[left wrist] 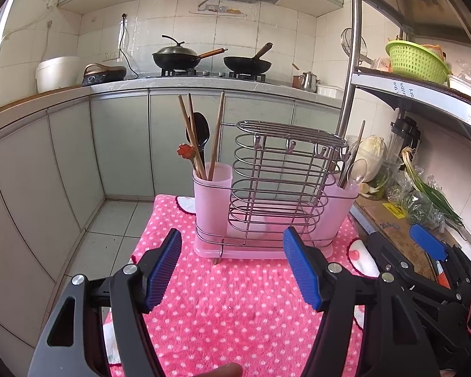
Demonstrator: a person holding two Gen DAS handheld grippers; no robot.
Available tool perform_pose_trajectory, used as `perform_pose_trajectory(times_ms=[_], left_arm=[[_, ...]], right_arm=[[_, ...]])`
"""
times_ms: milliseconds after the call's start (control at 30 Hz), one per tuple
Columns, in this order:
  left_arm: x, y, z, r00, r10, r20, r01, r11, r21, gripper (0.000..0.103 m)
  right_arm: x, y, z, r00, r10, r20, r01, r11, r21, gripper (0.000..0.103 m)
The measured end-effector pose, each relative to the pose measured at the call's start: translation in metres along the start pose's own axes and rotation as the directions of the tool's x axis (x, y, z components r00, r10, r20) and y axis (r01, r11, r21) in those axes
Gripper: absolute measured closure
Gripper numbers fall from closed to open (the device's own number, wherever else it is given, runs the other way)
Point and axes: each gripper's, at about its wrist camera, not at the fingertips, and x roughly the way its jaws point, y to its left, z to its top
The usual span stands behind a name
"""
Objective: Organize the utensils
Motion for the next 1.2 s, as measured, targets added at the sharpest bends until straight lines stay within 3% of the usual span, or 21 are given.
perform_pose_trajectory(times_ms=[1200], left_arm=[[0.0036, -0.0041, -0.0053, 1.000, -0.010, -0.012, 0.010, 1.000, 0.016, 0.037]], right_arm=[[0.0027, 0.0025, -0.0023, 1.000, -0.003, -0.011, 0.003, 1.000, -0.011, 0.025]])
